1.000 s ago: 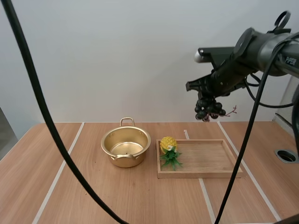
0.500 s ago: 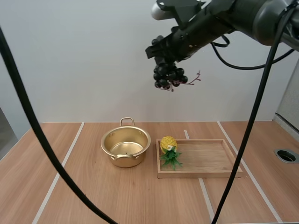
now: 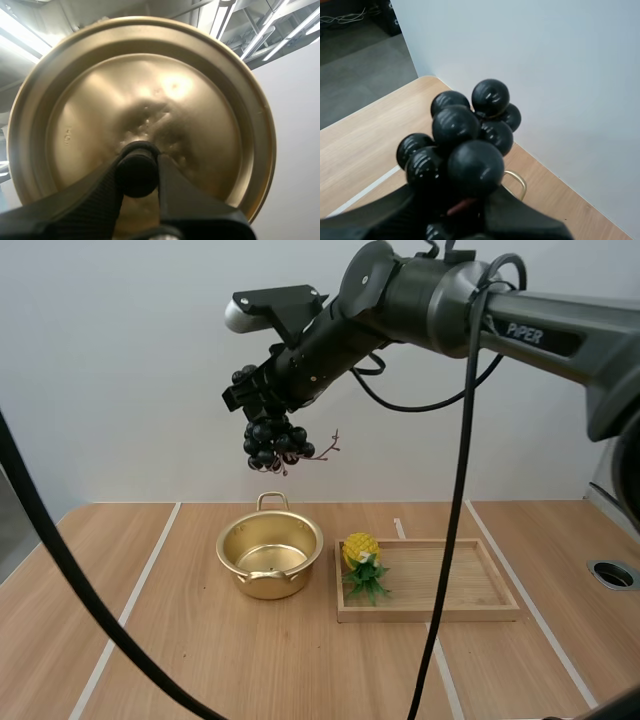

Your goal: Open the pot, put the grape inside, and close it

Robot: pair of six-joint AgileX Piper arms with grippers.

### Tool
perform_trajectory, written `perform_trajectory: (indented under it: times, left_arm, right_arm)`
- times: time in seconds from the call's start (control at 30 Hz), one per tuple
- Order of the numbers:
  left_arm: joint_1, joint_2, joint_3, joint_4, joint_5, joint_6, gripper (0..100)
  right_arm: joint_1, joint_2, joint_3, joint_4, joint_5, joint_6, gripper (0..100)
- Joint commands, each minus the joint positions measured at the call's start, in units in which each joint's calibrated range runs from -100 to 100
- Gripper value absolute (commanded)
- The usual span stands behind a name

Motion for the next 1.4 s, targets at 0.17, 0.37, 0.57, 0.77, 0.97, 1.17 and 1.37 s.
perform_trajectory:
  times: [0.17, 0.37, 0.57, 0.77, 0.97, 1.17, 1.37]
  left_arm:
    - [-0.19, -0.4, -0.4, 1.4, -2.1, -0.2, 0]
    - [-0.19, -0.4, -0.4, 1.4, -2.1, -0.2, 0]
    - [-0.19, -0.4, -0.4, 1.5, -2.1, -0.2, 0]
    - [-0.19, -0.4, -0.4, 2.1, -2.1, -0.2, 0]
    - [-0.19, -0.4, -0.4, 2.2, -2.1, -0.2, 0]
    - [-0.19, -0.4, -0.4, 2.2, -2.1, -0.2, 0]
    - [-0.19, -0.4, -0.4, 2.4, -2.1, -0.2, 0]
  right_arm:
    - [0.6, 6.2, -0.5, -1.2, -1.8, -0.2, 0]
    - [0.6, 12.2, -0.5, -3.6, -1.8, -0.2, 0]
    - [0.6, 17.5, -0.3, -3.9, -1.8, -0.2, 0]
    - [0.6, 21.3, -0.2, -3.9, -2.3, -0.6, 0]
    - [0.6, 23.7, 0.2, -4.0, -6.8, -1.6, 0]
    - [0.6, 25.6, 0.2, -4.0, -9.1, -1.8, 0]
    - [0.6, 27.9, 0.8, -4.3, -8.0, -1.8, 0]
